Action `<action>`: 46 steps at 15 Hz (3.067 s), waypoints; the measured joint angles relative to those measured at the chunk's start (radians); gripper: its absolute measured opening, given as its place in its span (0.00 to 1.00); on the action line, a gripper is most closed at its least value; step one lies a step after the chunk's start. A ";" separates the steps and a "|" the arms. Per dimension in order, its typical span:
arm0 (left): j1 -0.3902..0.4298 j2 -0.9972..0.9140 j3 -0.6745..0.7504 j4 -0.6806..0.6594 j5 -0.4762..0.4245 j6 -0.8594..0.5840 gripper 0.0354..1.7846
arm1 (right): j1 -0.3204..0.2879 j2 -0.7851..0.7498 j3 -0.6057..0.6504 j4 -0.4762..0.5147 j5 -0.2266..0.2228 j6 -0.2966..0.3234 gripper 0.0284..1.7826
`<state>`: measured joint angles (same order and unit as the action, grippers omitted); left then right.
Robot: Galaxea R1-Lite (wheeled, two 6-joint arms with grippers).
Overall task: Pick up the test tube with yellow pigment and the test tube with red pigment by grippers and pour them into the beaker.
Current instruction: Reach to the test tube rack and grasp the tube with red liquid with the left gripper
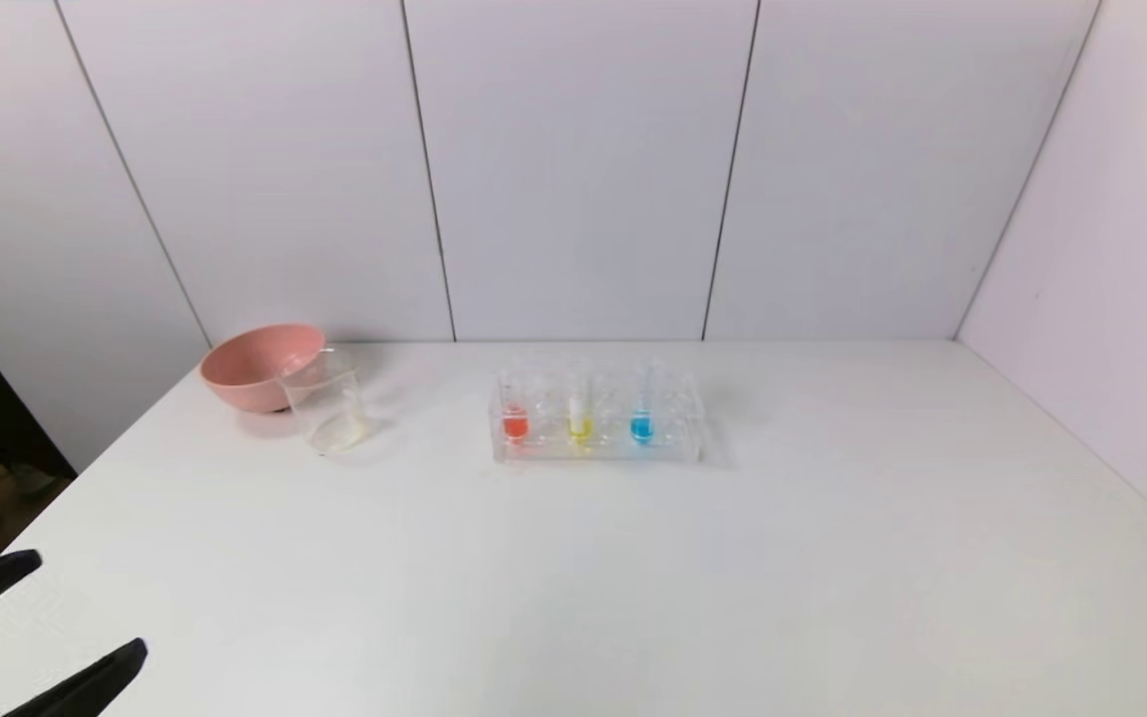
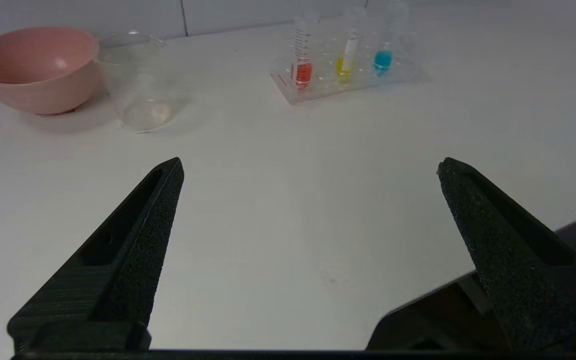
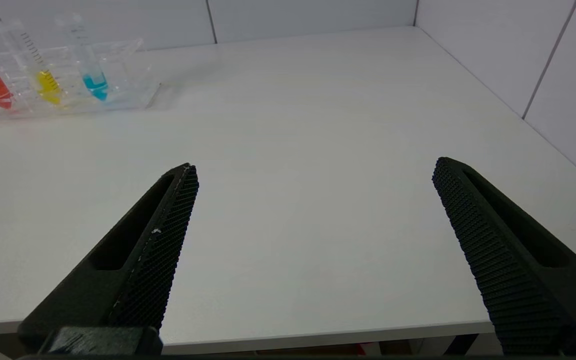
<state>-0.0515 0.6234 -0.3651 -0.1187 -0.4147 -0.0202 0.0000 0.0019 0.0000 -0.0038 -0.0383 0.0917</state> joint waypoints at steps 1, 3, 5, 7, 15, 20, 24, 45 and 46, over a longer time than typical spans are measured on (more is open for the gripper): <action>-0.009 0.074 -0.023 -0.005 -0.029 0.022 0.99 | 0.000 0.000 0.000 0.000 0.000 0.000 0.96; -0.050 0.222 -0.069 -0.017 -0.047 0.053 0.99 | 0.000 0.000 0.000 0.000 0.000 0.000 0.96; -0.136 0.371 -0.110 -0.055 -0.003 0.061 0.99 | 0.000 0.000 0.000 0.000 0.000 0.000 0.96; -0.260 0.517 -0.134 -0.145 0.103 0.025 0.99 | 0.000 0.000 0.000 0.000 0.000 0.000 0.96; -0.629 1.032 -0.364 -0.436 0.689 -0.192 0.99 | 0.000 0.000 0.000 0.000 0.000 0.000 0.96; -0.665 1.258 -0.463 -0.653 0.915 -0.157 0.99 | 0.000 0.000 0.000 0.000 0.000 0.000 0.96; -0.668 1.387 -0.532 -0.762 0.993 -0.132 0.99 | 0.000 0.000 0.000 0.000 0.000 0.000 0.96; -0.573 1.598 -0.618 -1.071 0.910 -0.010 0.85 | 0.000 0.000 0.000 0.000 0.000 0.000 0.96; -0.573 1.601 -0.617 -1.079 0.909 -0.010 0.77 | 0.000 0.000 0.000 0.000 0.000 0.000 0.96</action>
<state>-0.6243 2.2249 -0.9817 -1.1974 0.4945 -0.0298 0.0000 0.0017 0.0000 -0.0038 -0.0383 0.0913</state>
